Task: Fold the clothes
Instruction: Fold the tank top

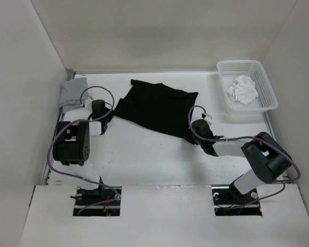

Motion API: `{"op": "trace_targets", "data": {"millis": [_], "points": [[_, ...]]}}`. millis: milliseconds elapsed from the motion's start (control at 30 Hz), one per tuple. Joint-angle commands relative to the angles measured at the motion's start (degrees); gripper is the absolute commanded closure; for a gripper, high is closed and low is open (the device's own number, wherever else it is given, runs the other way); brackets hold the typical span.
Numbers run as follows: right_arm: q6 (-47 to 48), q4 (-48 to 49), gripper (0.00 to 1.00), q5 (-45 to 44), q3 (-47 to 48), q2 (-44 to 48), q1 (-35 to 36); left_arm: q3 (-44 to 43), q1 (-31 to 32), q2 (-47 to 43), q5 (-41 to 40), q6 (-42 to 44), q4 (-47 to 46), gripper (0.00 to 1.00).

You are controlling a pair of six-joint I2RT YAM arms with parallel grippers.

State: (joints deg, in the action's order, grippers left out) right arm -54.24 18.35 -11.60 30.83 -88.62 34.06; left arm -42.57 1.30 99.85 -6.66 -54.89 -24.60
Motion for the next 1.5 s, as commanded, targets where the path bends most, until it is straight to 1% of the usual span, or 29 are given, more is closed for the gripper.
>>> {"op": "trace_targets", "data": {"millis": [0, 67, 133, 233, 333, 433, 567, 600, 700, 800, 867, 967, 1067, 1133, 1200, 1267, 1333, 1400, 1467], "points": [[-0.70, 0.54, 0.99, -0.80, -0.33, 0.54, -0.45, 0.81, 0.32, -2.20, -0.20, -0.65, -2.20, 1.00], [0.27, -0.50, 1.00, -1.50, -0.94, 5.18, -0.45, 2.22, 0.32, -6.23, -0.11, -1.00, -2.29, 1.00], [2.81, -2.87, 1.00, -2.81, -1.38, 13.43, -0.18, 3.89, 0.41, -12.98, -1.07, -1.27, -1.68, 1.00], [5.45, -12.69, 1.00, -5.80, 1.06, 26.79, 2.27, 5.21, 0.50, -26.42, -2.22, -0.74, 2.95, 1.00], [9.31, -25.43, 1.00, -10.19, 7.47, 41.03, 6.30, 3.29, 0.15, -40.66, -2.40, 0.05, 11.21, 1.00], [12.30, -37.47, 1.00, -15.98, 17.47, 49.75, 12.80, -1.62, -0.11, -51.83, -2.22, 0.58, 19.12, 1.00], [15.82, -46.46, 1.00, -24.86, 30.40, 53.11, 25.19, -12.43, 0.32, -62.83, -2.66, 2.86, 29.32, 1.00], [16.70, -48.30, 1.00, -28.36, 34.43, 53.29, 30.26, -14.98, 0.32, -64.59, -2.83, 3.65, 31.35, 1.00], [17.32, -50.42, 1.00, -37.24, 40.70, 52.59, 43.45, -20.79, -0.03, -67.42, -2.84, 5.49, 37.33, 1.00], [18.03, -49.90, 1.00, -43.84, 42.21, 51.01, 53.40, -21.77, 0.06, -67.42, -1.78, 6.55, 40.67, 1.00], [17.42, -49.81, 1.00, -45.79, 41.86, 49.95, 57.02, -19.50, 1.11, -67.94, -1.69, 6.82, 42.87, 1.00], [14.00, -50.25, 1.00, -44.49, 38.27, 50.21, 58.44, -13.97, 2.87, -71.89, -2.22, 7.43, 47.61, 1.00], [6.72, -51.74, 1.00, -42.46, 31.95, 50.91, 61.50, -10.18, 3.05, -78.30, -2.75, 8.22, 55.94, 1.00], [1.35, -53.58, 1.00, -42.02, 28.86, 50.74, 64.22, -10.43, 2.52, -81.91, -4.50, 9.88, 62.36, 1.00], [-2.26, -55.61, 1.00, -42.28, 27.27, 50.39, 66.60, -12.44, 3.22, -83.50, -6.78, 11.12, 66.51, 1.00], [-2.72, -55.97, 1.00, -41.93, 27.44, 50.39, 67.66, -14.29, 4.71, -82.81, -7.58, 11.65, 68.45, 1.00], [-1.40, -55.88, 1.00, -42.19, 27.18, 51.61, 67.58, -13.17, 6.21, -81.06, -8.28, 11.57, 67.85, 1.00], [0.44, -55.79, 0.98, -41.15, 26.04, 53.28, 63.04, -9.57, 7.09, -78.95, -9.51, 11.04, 64.09, 1.00], [3.33, -55.53, 0.97, -36.34, 24.99, 54.25, 52.78, -5.27, 7.00, -75.35, -9.52, 9.99, 57.86, 1.00]]}}
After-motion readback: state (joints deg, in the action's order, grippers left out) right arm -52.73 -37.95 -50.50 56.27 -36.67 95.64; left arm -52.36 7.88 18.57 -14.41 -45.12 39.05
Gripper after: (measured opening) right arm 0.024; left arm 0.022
